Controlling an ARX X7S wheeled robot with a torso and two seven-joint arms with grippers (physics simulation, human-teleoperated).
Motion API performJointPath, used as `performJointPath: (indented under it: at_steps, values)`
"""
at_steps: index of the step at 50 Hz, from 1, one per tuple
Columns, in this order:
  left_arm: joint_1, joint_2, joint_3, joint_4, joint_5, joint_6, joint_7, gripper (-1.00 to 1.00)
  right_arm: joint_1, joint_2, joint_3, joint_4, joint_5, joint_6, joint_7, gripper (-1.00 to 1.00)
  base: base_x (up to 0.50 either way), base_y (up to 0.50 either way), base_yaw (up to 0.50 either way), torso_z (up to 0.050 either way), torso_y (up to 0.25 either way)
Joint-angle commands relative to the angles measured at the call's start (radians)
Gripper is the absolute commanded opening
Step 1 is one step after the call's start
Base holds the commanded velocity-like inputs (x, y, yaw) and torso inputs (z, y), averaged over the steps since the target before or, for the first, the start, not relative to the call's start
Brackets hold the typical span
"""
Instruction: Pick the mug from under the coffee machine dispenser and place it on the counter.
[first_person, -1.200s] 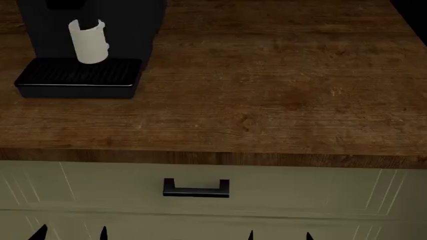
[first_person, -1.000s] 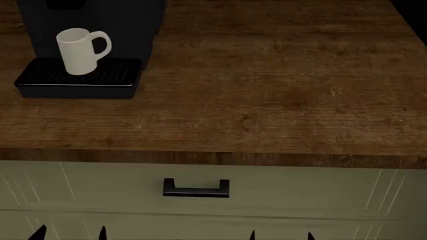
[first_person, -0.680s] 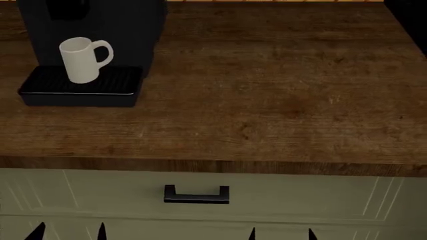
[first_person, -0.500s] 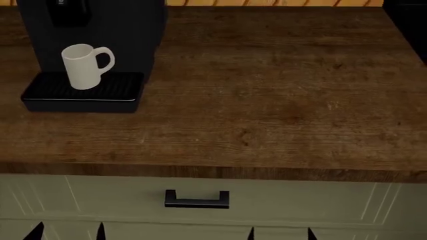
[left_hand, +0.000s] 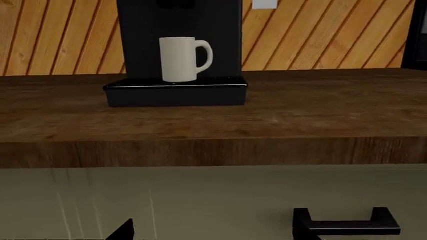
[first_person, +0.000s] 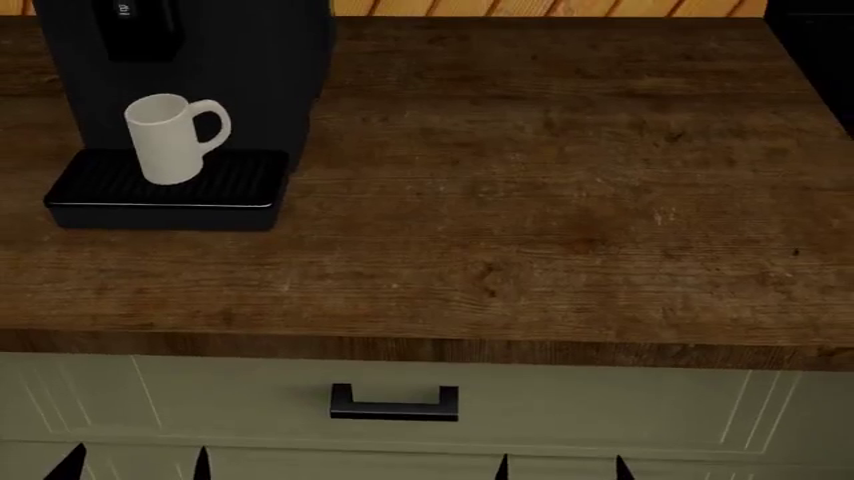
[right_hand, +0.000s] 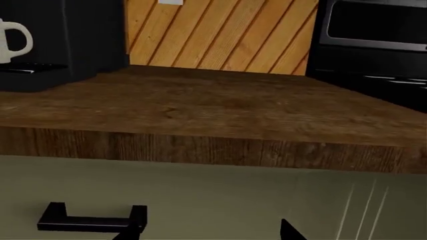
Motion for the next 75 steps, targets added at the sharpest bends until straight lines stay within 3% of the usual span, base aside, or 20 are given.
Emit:
performJointPath:
  at_steps: [1,5,11,24,34,41,44,50,54,59,64,69,75]
  values:
    - [-0.013,-0.008,0.016,-0.01,-0.003,-0.009,-0.023,1.0,0.011,0.013,-0.014,0.019,0.013,-0.012,0.013,1.0,0.0,0.0,0.0,0.0,0.0]
    - [-0.044,-0.004,0.023,-0.066,-0.015,0.021,-0.014,1.0,0.036,0.014,-0.005,0.068,0.039,-0.033,0.011,1.0,0.0,0.0,0.0,0.0,0.0]
    - [-0.079,-0.004,0.018,0.03,-0.035,-0.149,-0.057,1.0,0.085,0.03,-0.008,0.072,0.074,0.011,-0.016,1.0,0.0,0.0,0.0,0.0,0.0]
    - [-0.106,-0.103,-0.028,0.557,-0.18,-0.708,-0.063,1.0,0.105,0.109,0.029,-0.5,0.167,0.556,0.025,1.0,0.0,0.0,0.0,0.0,0.0]
    - [-0.186,-0.16,-0.195,0.911,-0.352,-1.172,-0.111,1.0,0.12,0.147,0.082,-0.834,0.265,0.852,0.063,1.0,0.0,0.0,0.0,0.0,0.0]
    - [-0.292,-0.153,-0.352,1.036,-0.483,-1.423,-0.108,1.0,0.171,0.165,0.101,-0.967,0.306,1.005,0.093,1.0,0.0,0.0,0.0,0.0,0.0]
    - [-0.3,-0.148,-0.397,1.047,-0.556,-1.432,-0.145,1.0,0.194,0.164,0.138,-1.027,0.351,1.081,0.091,1.0,0.0,0.0,0.0,0.0,0.0]
    - [-0.31,-0.224,-0.484,1.048,-0.876,-1.428,-0.364,1.0,0.177,0.199,0.185,-1.085,0.441,1.097,0.157,1.0,0.0,0.0,0.0,0.0,0.0]
    - [-0.322,-0.324,-0.534,1.047,-1.21,-1.389,-0.608,1.0,0.195,0.379,0.153,-1.085,0.728,1.003,0.423,1.0,0.0,0.0,0.0,0.0,0.0]
    - [-0.369,-0.388,-0.547,1.043,-1.428,-1.348,-0.793,1.0,0.234,0.507,0.095,-1.085,0.874,0.917,0.578,1.0,0.0,0.0,0.0,0.0,0.0]
    - [-0.377,-0.398,-0.534,1.04,-1.455,-1.335,-0.817,1.0,0.265,0.62,0.018,-1.084,0.948,0.819,0.69,1.0,0.0,0.0,0.0,0.0,0.0]
    - [-0.416,-0.456,-0.525,1.017,-1.577,-1.301,-0.896,1.0,0.263,0.643,-0.004,-1.078,0.946,0.778,0.702,1.0,0.0,0.0,0.0,0.0,0.0]
    - [-0.417,-0.474,-0.534,1.029,-1.606,-1.286,-0.913,1.0,0.278,0.657,-0.024,-1.078,0.956,0.751,0.72,1.0,0.0,0.0,0.0,0.0,0.0]
